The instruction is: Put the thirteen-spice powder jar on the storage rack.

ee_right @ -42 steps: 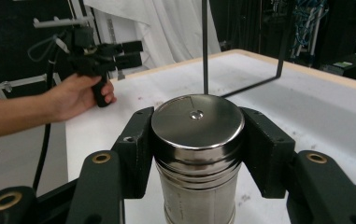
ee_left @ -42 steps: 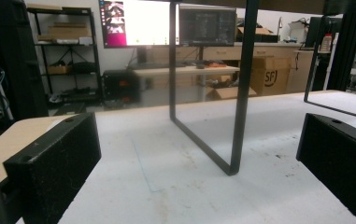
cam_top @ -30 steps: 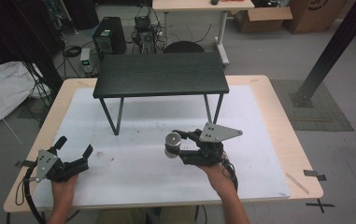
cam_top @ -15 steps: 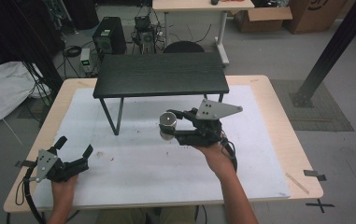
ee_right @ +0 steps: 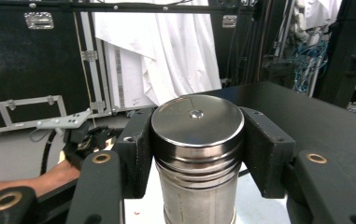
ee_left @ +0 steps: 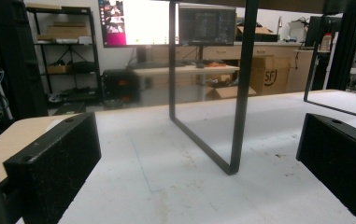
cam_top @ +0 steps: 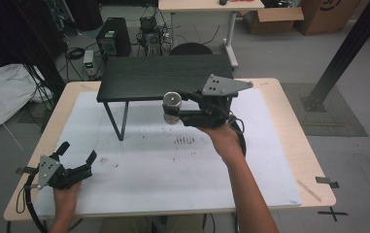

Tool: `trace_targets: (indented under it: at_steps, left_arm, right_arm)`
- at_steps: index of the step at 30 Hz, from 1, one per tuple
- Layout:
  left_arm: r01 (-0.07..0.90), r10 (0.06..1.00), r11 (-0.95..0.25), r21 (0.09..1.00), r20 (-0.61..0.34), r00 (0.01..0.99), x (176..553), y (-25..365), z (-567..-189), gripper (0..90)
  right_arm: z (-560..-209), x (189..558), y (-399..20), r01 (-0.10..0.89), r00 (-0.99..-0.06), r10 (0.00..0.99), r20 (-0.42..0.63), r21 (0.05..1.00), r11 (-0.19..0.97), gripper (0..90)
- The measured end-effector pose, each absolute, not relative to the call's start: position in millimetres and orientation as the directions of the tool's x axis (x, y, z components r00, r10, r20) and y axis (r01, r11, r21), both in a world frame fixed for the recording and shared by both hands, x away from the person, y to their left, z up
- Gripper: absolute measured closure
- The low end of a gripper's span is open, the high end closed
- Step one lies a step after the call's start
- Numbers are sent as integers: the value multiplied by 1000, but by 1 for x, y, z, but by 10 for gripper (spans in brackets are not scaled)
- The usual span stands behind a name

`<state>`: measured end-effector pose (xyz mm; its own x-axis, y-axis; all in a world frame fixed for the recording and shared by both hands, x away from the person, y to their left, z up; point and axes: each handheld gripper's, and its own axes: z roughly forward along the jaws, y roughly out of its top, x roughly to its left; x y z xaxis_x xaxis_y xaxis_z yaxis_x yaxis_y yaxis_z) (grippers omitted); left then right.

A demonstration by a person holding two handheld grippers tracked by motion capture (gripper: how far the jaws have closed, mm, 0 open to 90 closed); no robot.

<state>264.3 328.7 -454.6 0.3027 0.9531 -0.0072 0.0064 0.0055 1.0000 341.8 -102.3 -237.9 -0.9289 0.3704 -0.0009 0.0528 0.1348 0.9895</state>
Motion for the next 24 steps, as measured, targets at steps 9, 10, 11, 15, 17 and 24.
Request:
trace_targets:
  at_steps: [9, 10, 11, 15, 17, 24]
  left_arm:
    - [7, 953, 6, 1000, -8, 303, 264, 329, -455, 2]
    - [7, 953, 6, 1000, -8, 303, 264, 329, -455, 2]
    - [7, 953, 6, 1000, -8, 303, 264, 329, -455, 2]
    - [7, 953, 7, 1000, -8, 304, 264, 329, -455, 3]
    - [7, 953, 7, 1000, -9, 304, 264, 329, -455, 3]
    - [5, 953, 7, 1000, -8, 304, 264, 329, -455, 3]
  right_arm:
    - [-220, 356, -106, 57, -909, 417, 5, 992, 113, 484]
    - [-219, 358, -106, 60, -907, 421, 7, 992, 112, 483]
    - [-218, 361, -106, 64, -905, 426, 9, 992, 113, 483]
    - [-215, 369, -107, 73, -893, 449, 15, 991, 112, 483]
    - [-213, 374, -107, 77, -889, 457, 22, 992, 103, 483]
    - [-205, 394, -106, 80, -867, 498, 36, 995, 66, 483]
